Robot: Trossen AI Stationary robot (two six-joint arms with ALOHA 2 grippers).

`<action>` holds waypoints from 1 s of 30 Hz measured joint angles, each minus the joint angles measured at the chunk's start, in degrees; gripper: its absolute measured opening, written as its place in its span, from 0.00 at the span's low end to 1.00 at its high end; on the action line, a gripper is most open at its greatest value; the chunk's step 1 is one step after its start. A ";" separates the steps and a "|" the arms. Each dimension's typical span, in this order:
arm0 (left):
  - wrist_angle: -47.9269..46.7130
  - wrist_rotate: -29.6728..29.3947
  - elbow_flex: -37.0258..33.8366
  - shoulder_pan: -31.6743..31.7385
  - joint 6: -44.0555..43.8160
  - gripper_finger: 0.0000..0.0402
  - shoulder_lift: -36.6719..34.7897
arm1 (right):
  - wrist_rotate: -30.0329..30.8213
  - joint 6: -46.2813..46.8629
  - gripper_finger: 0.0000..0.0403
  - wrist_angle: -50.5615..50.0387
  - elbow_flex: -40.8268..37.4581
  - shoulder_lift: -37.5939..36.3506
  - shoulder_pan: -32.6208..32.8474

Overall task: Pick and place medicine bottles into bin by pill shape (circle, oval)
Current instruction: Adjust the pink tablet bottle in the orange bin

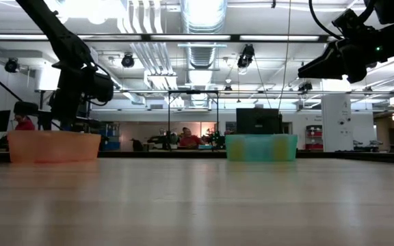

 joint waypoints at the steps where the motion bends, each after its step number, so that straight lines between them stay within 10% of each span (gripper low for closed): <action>1: 0.00 0.00 0.00 0.00 0.00 0.35 0.36 | 0.00 0.00 0.50 0.00 0.00 0.00 0.00; 30: 0.06 -0.25 0.02 -0.14 1.89 0.15 1.31 | -0.02 -0.02 0.50 -0.04 0.00 0.02 0.00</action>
